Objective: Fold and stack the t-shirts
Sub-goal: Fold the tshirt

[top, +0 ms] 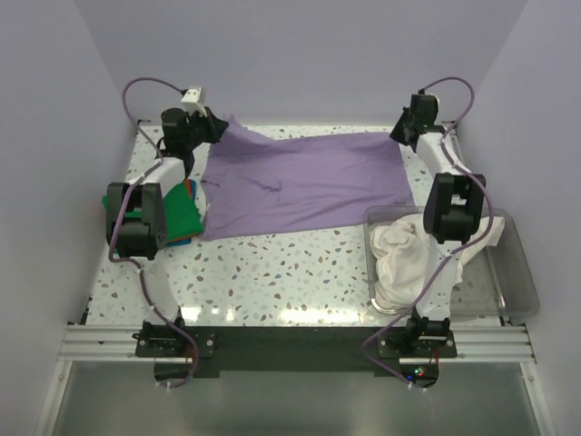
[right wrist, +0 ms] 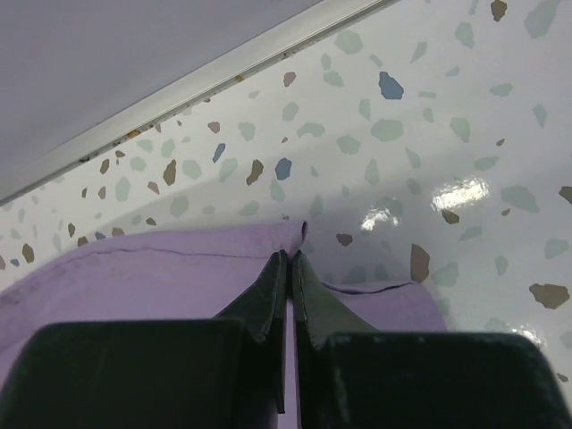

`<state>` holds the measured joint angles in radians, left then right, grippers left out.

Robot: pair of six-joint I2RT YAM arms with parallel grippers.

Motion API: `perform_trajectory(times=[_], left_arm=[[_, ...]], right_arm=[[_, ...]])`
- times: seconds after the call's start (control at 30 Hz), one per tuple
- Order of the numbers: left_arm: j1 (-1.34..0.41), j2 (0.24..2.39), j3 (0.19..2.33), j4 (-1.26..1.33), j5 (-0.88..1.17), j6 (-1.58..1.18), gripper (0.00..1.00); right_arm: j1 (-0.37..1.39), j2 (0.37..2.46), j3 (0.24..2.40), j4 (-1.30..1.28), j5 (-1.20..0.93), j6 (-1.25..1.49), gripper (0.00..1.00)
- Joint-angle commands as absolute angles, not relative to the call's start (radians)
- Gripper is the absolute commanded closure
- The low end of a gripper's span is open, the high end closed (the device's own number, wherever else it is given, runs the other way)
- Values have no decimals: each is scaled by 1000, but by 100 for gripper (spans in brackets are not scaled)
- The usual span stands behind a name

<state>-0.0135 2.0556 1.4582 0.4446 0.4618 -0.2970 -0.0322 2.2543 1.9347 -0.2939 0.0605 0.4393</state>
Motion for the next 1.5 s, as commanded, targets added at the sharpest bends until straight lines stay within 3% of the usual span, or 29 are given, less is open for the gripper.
perform_trajectory(times=[0.0,0.57,1.23,1.33,1.4,1.47], left_arm=[[-8,1942,1367,402,411,-161,100],[-8,1763,1149,236,291,-54,100],[-40,1652,1005,152,348,-78,99],[-58,1631,985,103,394,-80,84],[-71,1600,956,87,440,-98,70],[-87,1553,916,77,465,-112,60]], right_arm=[[-43,2154,1879,-235,92,384,100],[-83,2062,1692,-253,207,336,100],[-83,1994,1559,-349,262,350,100],[-83,1996,1562,-399,273,356,98],[-83,1993,1563,-422,285,357,84],[-83,1980,1551,-436,304,362,64]])
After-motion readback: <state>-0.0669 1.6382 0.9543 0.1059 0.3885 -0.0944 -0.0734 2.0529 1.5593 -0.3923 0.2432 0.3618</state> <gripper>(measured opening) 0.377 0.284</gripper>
